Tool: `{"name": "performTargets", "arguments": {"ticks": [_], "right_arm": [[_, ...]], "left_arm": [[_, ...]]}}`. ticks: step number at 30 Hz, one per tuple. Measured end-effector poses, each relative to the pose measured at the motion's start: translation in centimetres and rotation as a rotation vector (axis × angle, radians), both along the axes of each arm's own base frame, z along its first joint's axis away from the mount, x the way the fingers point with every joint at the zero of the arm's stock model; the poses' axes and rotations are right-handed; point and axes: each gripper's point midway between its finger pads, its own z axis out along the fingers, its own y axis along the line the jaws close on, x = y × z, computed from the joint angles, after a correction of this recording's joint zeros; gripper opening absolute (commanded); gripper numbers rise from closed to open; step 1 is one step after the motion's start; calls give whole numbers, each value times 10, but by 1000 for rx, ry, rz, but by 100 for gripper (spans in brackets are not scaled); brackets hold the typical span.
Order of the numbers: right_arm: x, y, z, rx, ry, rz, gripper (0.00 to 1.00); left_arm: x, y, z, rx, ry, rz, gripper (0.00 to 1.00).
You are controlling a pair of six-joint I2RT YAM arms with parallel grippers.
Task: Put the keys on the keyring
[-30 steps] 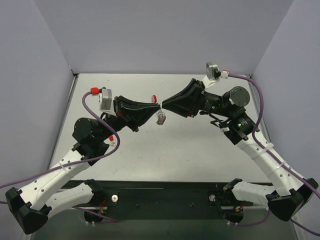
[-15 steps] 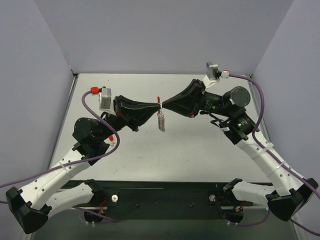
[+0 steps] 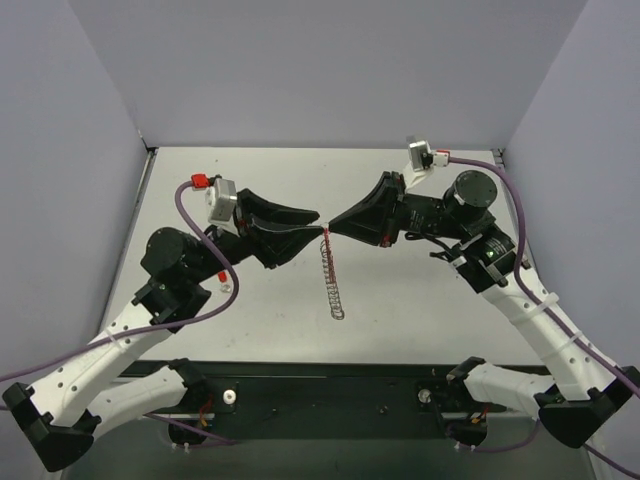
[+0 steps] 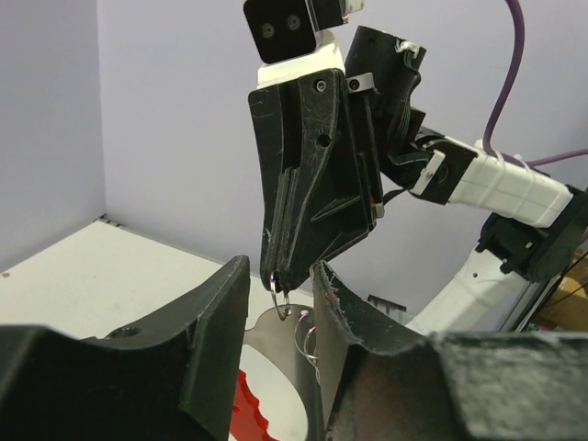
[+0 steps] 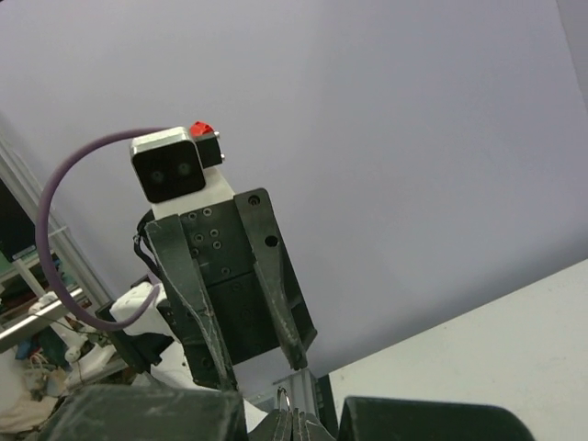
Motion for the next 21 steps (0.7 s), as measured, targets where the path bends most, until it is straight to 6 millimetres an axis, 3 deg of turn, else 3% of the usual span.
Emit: {"name": "performTargets", "arguments": {"ticks": [5, 13, 21], "right_arm": [[-5, -5, -3, -37, -13, -1, 0], [-14, -11, -8, -114, -25, 18, 0], [-20, -18, -9, -202, -51, 47, 0]], "left_arm": [[-4, 7, 4, 43, -18, 19, 53], [4, 19, 18, 142, -45, 9, 54], [-6, 1, 2, 328, -14, -243, 58]]}}
